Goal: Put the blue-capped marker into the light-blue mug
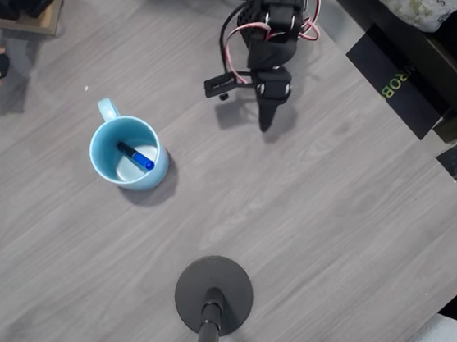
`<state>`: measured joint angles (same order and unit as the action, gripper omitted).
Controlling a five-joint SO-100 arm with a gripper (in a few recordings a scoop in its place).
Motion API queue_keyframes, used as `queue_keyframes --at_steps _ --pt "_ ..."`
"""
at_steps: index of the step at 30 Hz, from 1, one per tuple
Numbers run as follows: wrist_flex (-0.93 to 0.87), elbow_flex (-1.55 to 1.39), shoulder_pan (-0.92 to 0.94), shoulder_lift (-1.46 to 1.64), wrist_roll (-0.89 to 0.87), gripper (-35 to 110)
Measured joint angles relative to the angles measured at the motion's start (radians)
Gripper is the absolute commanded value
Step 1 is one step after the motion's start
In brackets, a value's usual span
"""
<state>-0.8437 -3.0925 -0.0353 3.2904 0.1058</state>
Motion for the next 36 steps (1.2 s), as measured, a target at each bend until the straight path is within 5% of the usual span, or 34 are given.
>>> queue_keyframes --at_steps 36 --pt "-0.371 0.000 -0.127 0.017 -0.057 0"
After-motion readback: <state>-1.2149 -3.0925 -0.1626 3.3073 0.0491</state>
